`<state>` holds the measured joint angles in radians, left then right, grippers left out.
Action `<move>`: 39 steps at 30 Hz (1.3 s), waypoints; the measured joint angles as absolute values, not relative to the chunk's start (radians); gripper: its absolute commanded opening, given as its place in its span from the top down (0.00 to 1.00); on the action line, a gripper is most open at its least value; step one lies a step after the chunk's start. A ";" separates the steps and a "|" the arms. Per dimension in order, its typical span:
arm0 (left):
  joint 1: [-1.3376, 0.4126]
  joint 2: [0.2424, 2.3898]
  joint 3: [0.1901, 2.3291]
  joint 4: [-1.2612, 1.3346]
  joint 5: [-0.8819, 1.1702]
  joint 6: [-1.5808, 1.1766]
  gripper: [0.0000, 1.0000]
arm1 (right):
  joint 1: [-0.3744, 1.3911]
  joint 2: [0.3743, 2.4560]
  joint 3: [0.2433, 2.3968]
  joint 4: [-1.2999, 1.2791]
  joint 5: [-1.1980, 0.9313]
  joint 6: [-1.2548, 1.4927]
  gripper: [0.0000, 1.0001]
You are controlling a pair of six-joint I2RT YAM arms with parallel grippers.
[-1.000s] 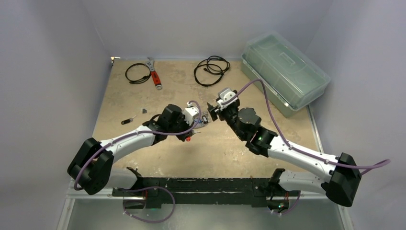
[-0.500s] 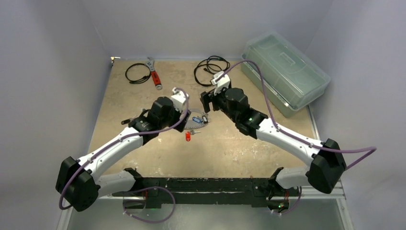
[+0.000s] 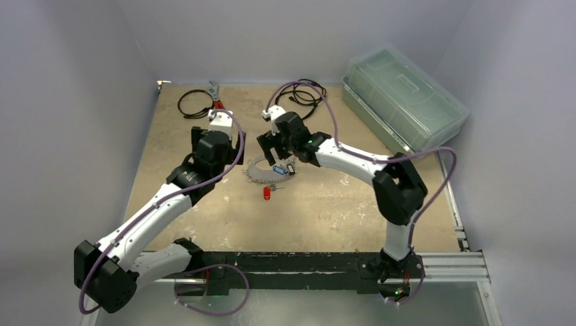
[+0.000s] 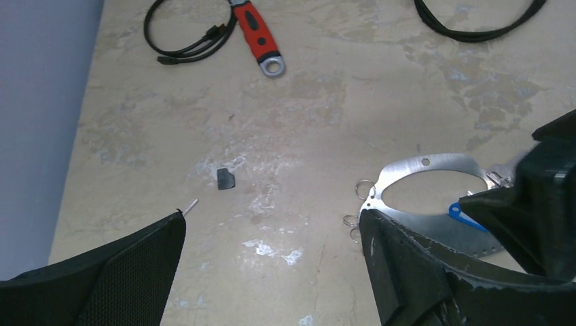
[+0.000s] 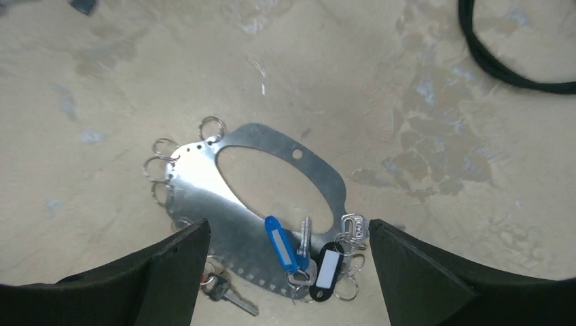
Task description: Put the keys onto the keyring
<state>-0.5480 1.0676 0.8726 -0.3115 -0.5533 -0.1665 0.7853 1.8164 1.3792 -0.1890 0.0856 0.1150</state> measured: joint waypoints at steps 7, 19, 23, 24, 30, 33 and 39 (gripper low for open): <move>-0.525 1.021 0.852 -0.307 -0.591 -0.166 0.02 | 0.783 2.074 1.532 -0.303 0.128 0.093 0.09; -0.524 1.013 0.843 -0.295 -0.684 -0.198 0.03 | 0.727 2.140 1.552 -0.311 0.207 0.086 0.09; -0.524 1.001 0.836 -0.295 -0.701 -0.198 0.03 | 0.720 2.120 1.512 -0.273 0.219 0.086 0.09; -0.524 0.999 0.836 -0.294 -0.704 -0.198 0.03 | 0.718 2.112 1.498 -0.263 0.219 0.086 0.09; -0.524 0.996 0.836 -0.294 -0.718 -0.190 0.02 | 0.696 2.084 1.448 -0.237 0.218 0.085 0.09; -0.524 0.993 0.835 -0.294 -0.738 -0.187 0.01 | 0.694 2.080 1.438 -0.224 0.218 0.085 0.09; -0.517 0.963 0.820 -0.292 -0.748 -0.172 0.01 | 0.694 2.078 1.433 -0.215 0.217 0.078 0.09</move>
